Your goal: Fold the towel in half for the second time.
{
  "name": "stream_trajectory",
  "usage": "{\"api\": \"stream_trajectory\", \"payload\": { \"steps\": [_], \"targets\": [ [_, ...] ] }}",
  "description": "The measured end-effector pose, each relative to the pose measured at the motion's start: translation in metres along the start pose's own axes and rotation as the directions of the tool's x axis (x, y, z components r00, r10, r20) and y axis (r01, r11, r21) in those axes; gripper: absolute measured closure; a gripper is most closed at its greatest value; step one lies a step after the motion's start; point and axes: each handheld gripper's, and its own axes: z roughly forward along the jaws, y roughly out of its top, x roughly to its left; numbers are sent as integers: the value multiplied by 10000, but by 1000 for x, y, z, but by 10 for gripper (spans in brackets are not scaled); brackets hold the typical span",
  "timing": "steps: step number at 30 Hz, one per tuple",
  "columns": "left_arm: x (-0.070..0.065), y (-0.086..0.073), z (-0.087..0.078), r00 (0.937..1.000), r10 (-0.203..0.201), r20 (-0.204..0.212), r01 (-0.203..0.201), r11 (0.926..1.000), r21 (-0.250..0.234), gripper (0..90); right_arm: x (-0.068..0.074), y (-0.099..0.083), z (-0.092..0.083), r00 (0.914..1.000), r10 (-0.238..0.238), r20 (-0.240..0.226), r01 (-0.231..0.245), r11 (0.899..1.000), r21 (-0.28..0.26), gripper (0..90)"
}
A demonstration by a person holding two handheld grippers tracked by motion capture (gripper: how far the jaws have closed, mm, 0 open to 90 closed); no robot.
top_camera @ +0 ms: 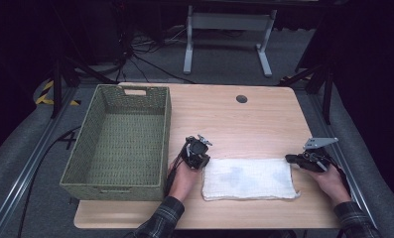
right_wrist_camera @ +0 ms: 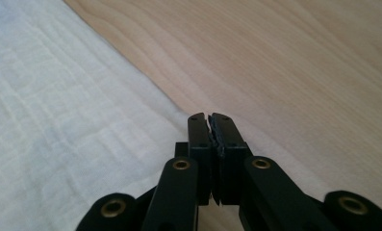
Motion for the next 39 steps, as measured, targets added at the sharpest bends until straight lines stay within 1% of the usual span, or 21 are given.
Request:
{"api": "stream_trajectory", "payload": {
  "steps": [1, 3, 5, 6, 7, 8, 11, 12, 13, 14, 15, 16, 19, 20, 21, 24, 26, 27, 30, 35, 39],
  "targets": [
    [1, 4, -2, 9998, -160, -130, 156, 9994, -303, 854, -2, 2, 0, 10000, 10, 66, -9, 10000, -45, 879],
    [4, 9, -5, 9995, -198, -259, 181, 9979, -628, 854, -7, 6, 0, 9998, 22, 175, -19, 9999, -132, 879],
    [6, 14, -6, 9984, -184, -532, 144, 9972, -735, 854, -11, 10, 1, 9996, 10, 272, -4, 9998, -219, 879],
    [6, 14, -6, 9984, -184, -532, 144, 9972, -735, 854, -14, 13, 1, 9995, 4, 317, 6, 9995, -313, 879],
    [10, 18, -7, 9979, -371, -524, 312, 9935, -1096, 854, -17, 15, 2, 9992, 12, 403, 3, 9993, -374, 879],
    [11, 20, -7, 9975, -443, -555, 368, 9911, -1283, 854, -19, 18, 2, 9987, 29, 503, -6, 9990, -444, 879],
    [11, 22, -11, 9978, -456, -489, 382, 9893, -1411, 854, -23, 22, 1, 9983, 96, 573, -59, 9979, -645, 879],
    [10, 21, -12, 9982, -402, -447, 335, 9893, -1417, 854, -23, 23, -3, 9984, 138, 551, -94, 9968, -798, 879],
    [8, 18, -17, 9988, -313, -387, 248, 9870, -1586, 854, -23, 22, -6, 9986, 122, 517, -78, 9964, -847, 879],
    [8, 18, -17, 9988, -313, -387, 248, 9870, -1586, 854, -23, 22, -6, 9986, 122, 517, -78, 9964, -847, 879],
    [7, 17, -19, 9991, -319, -288, 268, 9863, -1625, 854, -21, 22, -7, 9986, 147, 510, -101, 9960, -893, 878],
    [6, 15, -21, 9993, -125, -348, 63, 9848, -1736, 854, -19, 21, -9, 9987, 78, 502, -31, 9956, -932, 878],
    [0, 9, -29, 9997, -106, -210, 66, 9837, -1796, 854, -8, 15, -20, 9990, -102, 425, 144, 9947, -1017, 877],
    [-1, 7, -31, 9997, 8, -248, -54, 9827, -1851, 854, -8, 15, -20, 9990, -102, 425, 144, 9947, -1017, 877],
    [-5, 3, -36, 9996, 204, -186, -234, 9836, -1788, 855, -3, 12, -24, 9993, -156, 351, 192, 9943, -1049, 877],
    [-11, -1, -41, 9991, 360, -245, -398, 9830, -1795, 855, 4, 8, -30, 9993, -263, 263, 289, 9943, -1024, 877],
    [-15, -5, -43, 9990, 424, -146, -443, 9841, -1721, 854, 10, 4, -33, 9993, -335, 182, 351, 9948, -957, 877],
    [-18, -6, -44, 9983, 521, -254, -556, 9849, -1640, 854, 13, 2, -35, 9991, -368, 206, 387, 9946, -964, 877],
    [-26, -12, -49, 9970, 711, -300, -751, 9833, -1656, 854, 22, -3, -41, 9991, -413, 94, 421, 9942, -986, 877],
    [-35, -23, -50, 9962, 835, -256, -862, 9876, -1312, 854, 32, -13, -47, 9988, -451, -189, 432, 9948, -918, 877],
    [-39, -30, -53, 9973, 715, -152, -729, 9899, -1215, 854, 40, -19, -48, 9979, -522, -383, 491, 9957, -782, 876]
  ]
}}
